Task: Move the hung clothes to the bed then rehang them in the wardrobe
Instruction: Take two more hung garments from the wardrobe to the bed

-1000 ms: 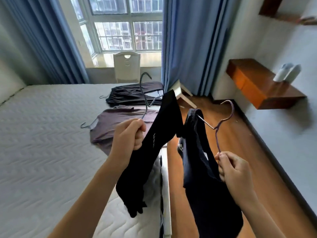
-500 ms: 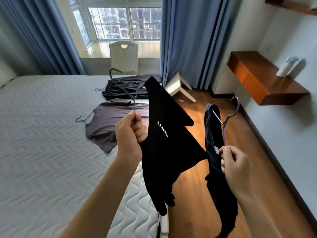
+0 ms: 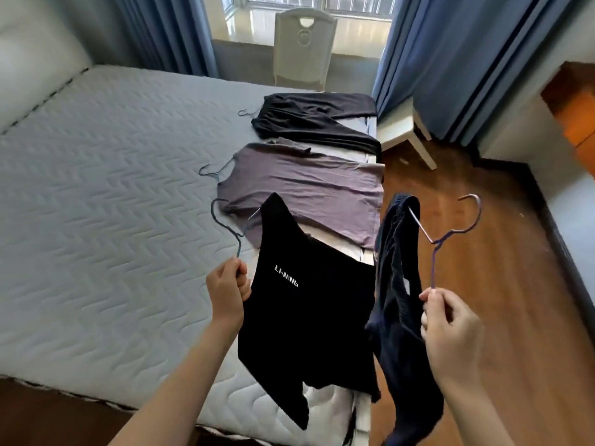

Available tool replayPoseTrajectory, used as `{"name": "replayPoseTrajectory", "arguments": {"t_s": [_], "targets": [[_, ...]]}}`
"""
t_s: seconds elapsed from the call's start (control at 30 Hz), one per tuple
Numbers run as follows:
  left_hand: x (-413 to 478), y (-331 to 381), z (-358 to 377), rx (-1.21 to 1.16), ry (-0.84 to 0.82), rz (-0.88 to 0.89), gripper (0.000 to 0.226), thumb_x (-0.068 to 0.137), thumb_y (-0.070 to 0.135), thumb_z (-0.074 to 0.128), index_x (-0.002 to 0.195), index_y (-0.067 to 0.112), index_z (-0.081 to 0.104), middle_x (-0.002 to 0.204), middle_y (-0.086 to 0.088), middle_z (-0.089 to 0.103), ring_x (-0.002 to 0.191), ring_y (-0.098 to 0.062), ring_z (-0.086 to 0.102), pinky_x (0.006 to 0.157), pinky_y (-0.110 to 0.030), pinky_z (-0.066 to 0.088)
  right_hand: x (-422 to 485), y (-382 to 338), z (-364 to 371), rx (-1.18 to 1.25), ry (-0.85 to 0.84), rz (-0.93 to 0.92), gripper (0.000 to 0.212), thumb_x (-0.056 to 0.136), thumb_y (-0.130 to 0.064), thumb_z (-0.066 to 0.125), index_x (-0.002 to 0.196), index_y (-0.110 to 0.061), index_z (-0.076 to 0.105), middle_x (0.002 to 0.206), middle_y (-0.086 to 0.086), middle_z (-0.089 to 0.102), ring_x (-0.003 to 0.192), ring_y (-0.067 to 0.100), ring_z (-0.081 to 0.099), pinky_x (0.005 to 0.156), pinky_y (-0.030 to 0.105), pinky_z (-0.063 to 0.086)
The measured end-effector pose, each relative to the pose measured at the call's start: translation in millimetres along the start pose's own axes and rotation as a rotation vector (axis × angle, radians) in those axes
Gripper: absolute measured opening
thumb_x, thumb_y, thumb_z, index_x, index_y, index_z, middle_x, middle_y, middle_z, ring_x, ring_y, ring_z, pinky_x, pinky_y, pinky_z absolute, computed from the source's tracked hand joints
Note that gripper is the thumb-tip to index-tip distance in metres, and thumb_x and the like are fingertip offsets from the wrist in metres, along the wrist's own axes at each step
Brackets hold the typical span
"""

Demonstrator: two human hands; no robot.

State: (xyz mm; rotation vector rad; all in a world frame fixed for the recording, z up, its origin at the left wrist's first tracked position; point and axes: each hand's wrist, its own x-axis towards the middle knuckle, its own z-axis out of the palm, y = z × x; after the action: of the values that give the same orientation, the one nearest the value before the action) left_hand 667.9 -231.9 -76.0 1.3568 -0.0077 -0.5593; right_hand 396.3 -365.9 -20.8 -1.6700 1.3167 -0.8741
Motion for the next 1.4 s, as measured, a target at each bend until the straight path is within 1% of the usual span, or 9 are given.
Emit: {"name": "replayPoseTrajectory", "arguments": {"t_s": [0.17, 0.4, 0.7, 0.77, 0.87, 1.03, 1.2, 1.3, 1.4], "targets": [[97, -34, -98, 0.094, 0.121, -0.028, 0.01, 0.074, 0.008, 0.046, 0.065, 0.002, 0.049, 0.039, 0.005, 0.024, 0.034, -0.01, 0.018, 0.042, -0.015, 0.015, -17, -5, 124, 0.021, -0.038, 0.089, 0.031, 0.1, -0.021, 0.045, 0.075, -0.018, 0.062, 0.049, -0.003, 0.039, 0.047, 0.02, 0.033, 0.045, 0.038, 0.031], [227, -89, -210, 0.2, 0.229, -0.133, 0.017, 0.079, 0.008, 0.045, 0.062, 0.008, 0.044, 0.042, 0.006, 0.026, 0.038, -0.01, 0.02, 0.042, -0.019, 0.015, -38, -1, 298, 0.099, -0.047, 0.149, 0.029, 0.099, -0.013, 0.045, 0.075, -0.012, 0.062, 0.052, -0.001, 0.039, 0.05, 0.021, 0.034, 0.044, 0.034, 0.028], [330, -210, -321, 0.902, 0.076, -0.23, 0.029, 0.098, 0.017, 0.038, 0.08, 0.008, 0.058, 0.075, -0.006, 0.061, 0.071, -0.022, 0.055, 0.067, -0.038, 0.045, -83, 75, 474, 0.024, -0.11, 0.166, 0.027, 0.093, -0.033, 0.043, 0.078, -0.019, 0.061, 0.056, 0.001, 0.043, 0.052, 0.023, 0.037, 0.05, 0.049, 0.038], [336, -224, -334, 0.987, 0.055, -0.196, 0.028, 0.098, 0.019, 0.043, 0.079, 0.004, 0.059, 0.077, -0.008, 0.064, 0.072, -0.023, 0.057, 0.063, -0.035, 0.043, -92, 83, 493, 0.024, -0.135, 0.167, 0.026, 0.094, -0.029, 0.043, 0.077, -0.019, 0.061, 0.056, 0.004, 0.042, 0.051, 0.023, 0.035, 0.048, 0.048, 0.037], [339, -230, -341, 1.035, 0.041, -0.195, 0.021, 0.096, 0.023, 0.05, 0.083, 0.009, 0.061, 0.078, -0.002, 0.063, 0.07, -0.017, 0.056, 0.057, -0.027, 0.039, -98, 86, 507, 0.018, -0.127, 0.163, 0.027, 0.094, -0.03, 0.044, 0.079, -0.018, 0.062, 0.059, -0.001, 0.047, 0.054, 0.021, 0.04, 0.052, 0.047, 0.039], [331, -192, -337, 1.087, -0.024, -0.219, 0.023, 0.095, 0.027, 0.048, 0.106, 0.012, 0.061, 0.102, -0.003, 0.063, 0.091, -0.022, 0.059, 0.077, -0.034, 0.047, -94, 57, 489, -0.035, -0.094, 0.152, 0.026, 0.095, -0.027, 0.044, 0.079, -0.019, 0.062, 0.055, 0.002, 0.044, 0.05, 0.023, 0.037, 0.048, 0.047, 0.037], [284, -87, -317, 1.032, -0.085, -0.062, 0.031, 0.099, 0.027, 0.042, 0.122, 0.013, 0.058, 0.11, -0.003, 0.064, 0.101, -0.021, 0.059, 0.084, -0.031, 0.045, -92, -20, 420, 0.114, -0.028, 0.173, 0.029, 0.101, -0.013, 0.045, 0.077, -0.011, 0.061, 0.047, -0.004, 0.04, 0.043, 0.01, 0.035, 0.041, 0.027, 0.029], [230, -12, -307, 0.951, -0.104, 0.083, 0.028, 0.1, 0.023, 0.045, 0.123, 0.016, 0.059, 0.112, 0.007, 0.061, 0.1, -0.01, 0.057, 0.084, -0.022, 0.04, -103, -76, 369, 0.212, -0.03, 0.134, 0.03, 0.101, -0.005, 0.043, 0.076, -0.002, 0.059, 0.044, -0.002, 0.036, 0.038, 0.009, 0.029, 0.039, 0.028, 0.017], [162, 48, -310, 0.846, -0.095, 0.136, 0.022, 0.099, 0.02, 0.049, 0.116, 0.02, 0.062, 0.109, 0.009, 0.065, 0.099, -0.007, 0.06, 0.086, -0.021, 0.045, -126, -125, 315, 0.24, -0.095, 0.076, 0.029, 0.1, -0.004, 0.044, 0.076, -0.001, 0.06, 0.043, 0.0, 0.036, 0.037, 0.012, 0.03, 0.039, 0.029, 0.016]]}}
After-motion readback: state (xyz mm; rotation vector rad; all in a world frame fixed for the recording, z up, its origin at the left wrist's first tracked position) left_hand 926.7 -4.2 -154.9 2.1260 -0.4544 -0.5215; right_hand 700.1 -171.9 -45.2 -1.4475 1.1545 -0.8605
